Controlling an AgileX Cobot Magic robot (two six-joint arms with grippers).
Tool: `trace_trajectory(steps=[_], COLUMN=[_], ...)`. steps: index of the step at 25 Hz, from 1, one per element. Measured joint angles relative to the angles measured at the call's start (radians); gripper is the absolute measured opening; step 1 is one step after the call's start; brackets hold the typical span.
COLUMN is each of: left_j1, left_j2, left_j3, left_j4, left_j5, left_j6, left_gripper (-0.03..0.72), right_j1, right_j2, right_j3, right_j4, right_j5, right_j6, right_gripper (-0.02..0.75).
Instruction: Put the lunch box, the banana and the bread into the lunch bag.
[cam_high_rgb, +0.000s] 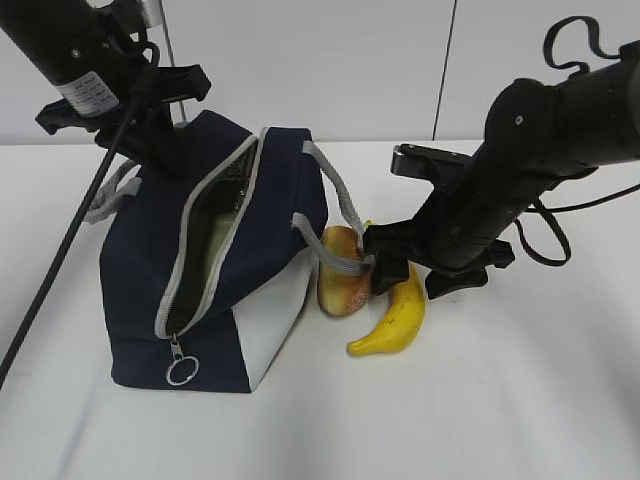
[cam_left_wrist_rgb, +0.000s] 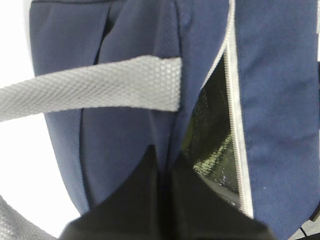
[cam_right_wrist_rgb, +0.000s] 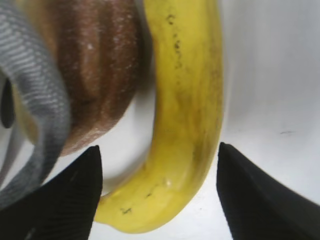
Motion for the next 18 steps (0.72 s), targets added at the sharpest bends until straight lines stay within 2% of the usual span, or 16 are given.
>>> trace_trajectory(steps=[4,11,18], left_j1=[0.000,0.000,0.000], left_j2=[0.000,0.000,0.000], left_j3=[0.000,0.000,0.000], left_j4=[0.000,0.000,0.001], left_j5=[0.000,0.000,0.000], left_j6=[0.000,0.000,0.000], left_gripper=[0.000,0.000,-0.001], right_j1=[-0.003,-0.010,-0.010], right_j2=[0.045,0.102,0.109], right_j3=[-0.043,-0.102,-0.111], right_j4=[-0.088,-0.125,-0.134], right_j5=[0.023,0.058,0.064], right_j6=[0.056,0.063,0.063], right_gripper=[0.527,0.522,0.419])
